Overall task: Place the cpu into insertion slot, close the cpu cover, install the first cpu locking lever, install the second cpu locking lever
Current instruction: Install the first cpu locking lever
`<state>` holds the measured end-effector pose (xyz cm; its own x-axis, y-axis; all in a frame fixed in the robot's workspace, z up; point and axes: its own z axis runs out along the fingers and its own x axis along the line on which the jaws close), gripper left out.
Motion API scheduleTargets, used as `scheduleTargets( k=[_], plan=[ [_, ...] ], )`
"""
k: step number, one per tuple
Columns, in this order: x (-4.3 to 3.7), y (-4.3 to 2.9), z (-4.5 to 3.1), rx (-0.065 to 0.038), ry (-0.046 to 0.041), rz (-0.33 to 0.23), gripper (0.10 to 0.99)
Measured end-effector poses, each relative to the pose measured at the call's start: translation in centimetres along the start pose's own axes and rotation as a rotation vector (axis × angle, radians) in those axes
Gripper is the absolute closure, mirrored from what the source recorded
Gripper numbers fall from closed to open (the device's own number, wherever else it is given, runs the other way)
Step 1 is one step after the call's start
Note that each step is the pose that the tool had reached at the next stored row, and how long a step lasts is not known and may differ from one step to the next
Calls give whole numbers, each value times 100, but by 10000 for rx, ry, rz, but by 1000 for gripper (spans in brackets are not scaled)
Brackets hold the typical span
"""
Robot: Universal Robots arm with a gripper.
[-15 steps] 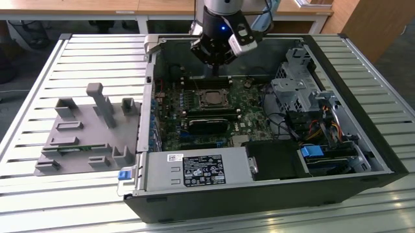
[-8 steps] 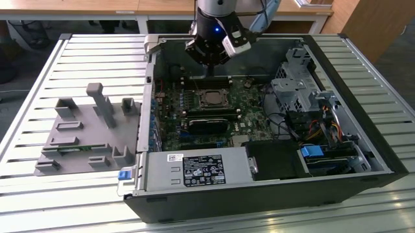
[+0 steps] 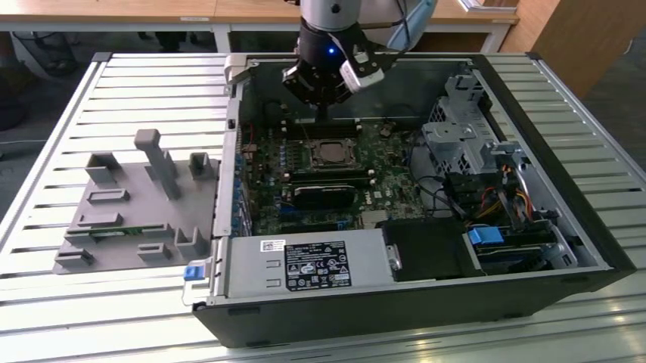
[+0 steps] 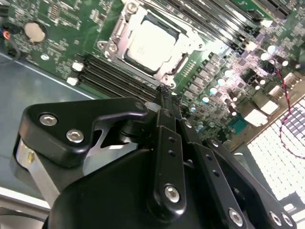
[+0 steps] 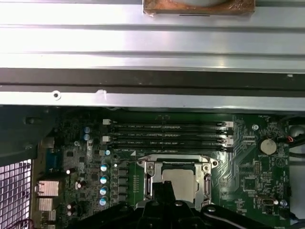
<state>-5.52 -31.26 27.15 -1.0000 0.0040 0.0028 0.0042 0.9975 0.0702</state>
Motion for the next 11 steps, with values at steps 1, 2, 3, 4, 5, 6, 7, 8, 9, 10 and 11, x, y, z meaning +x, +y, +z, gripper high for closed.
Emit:
scheduleTargets(
  k=[1,2,3,4,5,6,7,8,9,10,11],
  plan=[
    [21,0,5,0,-8,-2,969],
    [45,-1,10,-1,-18,-2,969],
    [64,-1,15,-2,-24,-1,969],
    [84,-1,20,-2,-28,-1,969],
    [102,-2,24,-2,-33,-2,969],
    [118,-2,27,-3,-39,-3,969],
    [141,-2,28,-1,-49,-4,969],
    [168,-2,29,-2,-64,-5,969],
    [196,-2,31,-3,-80,-5,969],
    [221,-3,32,-3,-93,-6,969],
    [240,-3,34,-4,-102,-7,969]
  ],
)
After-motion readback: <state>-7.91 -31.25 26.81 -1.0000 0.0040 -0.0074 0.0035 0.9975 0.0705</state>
